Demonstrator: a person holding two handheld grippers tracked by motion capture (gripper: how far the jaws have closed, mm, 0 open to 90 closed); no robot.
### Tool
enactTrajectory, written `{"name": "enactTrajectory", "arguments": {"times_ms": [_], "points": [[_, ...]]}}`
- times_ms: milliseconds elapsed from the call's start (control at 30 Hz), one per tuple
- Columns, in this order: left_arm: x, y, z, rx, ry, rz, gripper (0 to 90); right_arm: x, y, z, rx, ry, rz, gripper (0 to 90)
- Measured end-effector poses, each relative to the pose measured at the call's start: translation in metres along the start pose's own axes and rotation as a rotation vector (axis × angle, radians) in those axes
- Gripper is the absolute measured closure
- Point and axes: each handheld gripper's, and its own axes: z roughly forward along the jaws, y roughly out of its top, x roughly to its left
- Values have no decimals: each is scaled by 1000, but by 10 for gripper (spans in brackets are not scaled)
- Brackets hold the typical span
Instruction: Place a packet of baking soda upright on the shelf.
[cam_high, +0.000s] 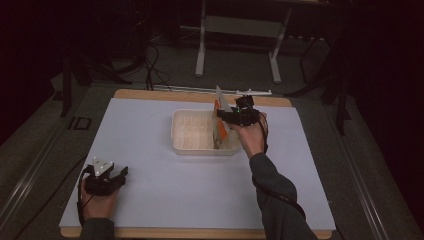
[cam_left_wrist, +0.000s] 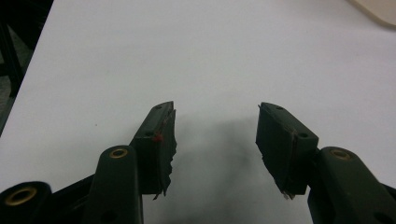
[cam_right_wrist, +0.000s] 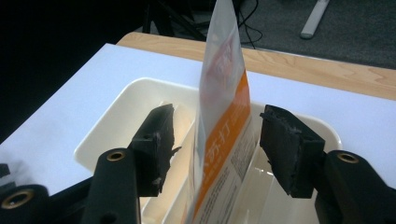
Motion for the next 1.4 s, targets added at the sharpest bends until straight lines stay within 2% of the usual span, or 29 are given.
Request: {"name": "enactTrajectory", "arguments": {"times_ms": [500, 633, 900, 1100, 1300, 1400], "points": [[0, 0, 0, -6, 2, -1, 472, 0, 2, -30, 1, 41, -29, 426], [0, 0, 0, -6, 2, -1, 472, 2, 0, -41, -2, 58, -57, 426], [0, 0, 0, -9, 4, 0, 472, 5, -5, -64, -60, 95, -74, 427], [0, 0, -1, -10, 5, -1, 472, 7, -12, -82, -103, 106, -92, 426], [0, 0, -1, -10, 6, -2, 472, 2, -26, -94, -133, 107, -101, 426], [0, 0, -1, -9, 6, -3, 472, -3, -36, -99, -132, 103, -99, 426]]}}
